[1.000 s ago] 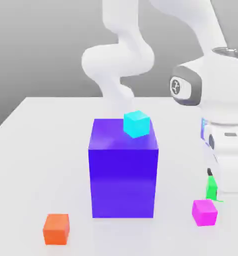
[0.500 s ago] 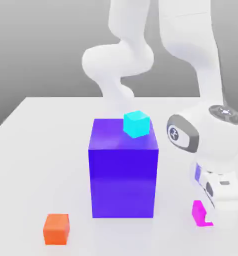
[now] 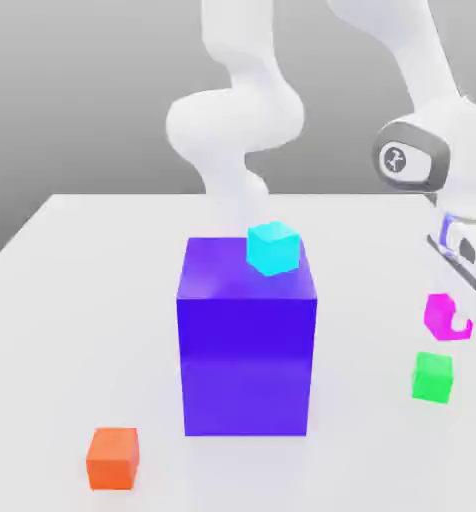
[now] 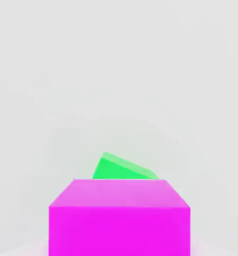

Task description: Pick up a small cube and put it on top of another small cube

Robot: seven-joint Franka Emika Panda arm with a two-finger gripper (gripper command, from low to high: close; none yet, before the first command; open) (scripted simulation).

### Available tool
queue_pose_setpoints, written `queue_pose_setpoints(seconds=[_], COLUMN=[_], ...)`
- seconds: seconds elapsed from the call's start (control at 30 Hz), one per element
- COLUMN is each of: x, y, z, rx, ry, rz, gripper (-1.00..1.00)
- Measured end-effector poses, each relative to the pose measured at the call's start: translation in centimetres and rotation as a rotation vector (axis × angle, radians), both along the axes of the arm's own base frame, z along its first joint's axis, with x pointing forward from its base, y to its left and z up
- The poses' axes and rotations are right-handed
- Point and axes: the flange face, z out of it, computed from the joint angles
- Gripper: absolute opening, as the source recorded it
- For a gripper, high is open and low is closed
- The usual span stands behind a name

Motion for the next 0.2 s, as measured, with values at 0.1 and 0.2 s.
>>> queue_pose_setpoints(seconds=[0.1,0.2], x=[0.5,0.5], y=[-0.7,-0.7], z=[-3.1,-3.1], rx=[0.000,0.000], ry=[0.000,0.000], rz=[-0.023,-0.023], gripper=[1.00,1.00])
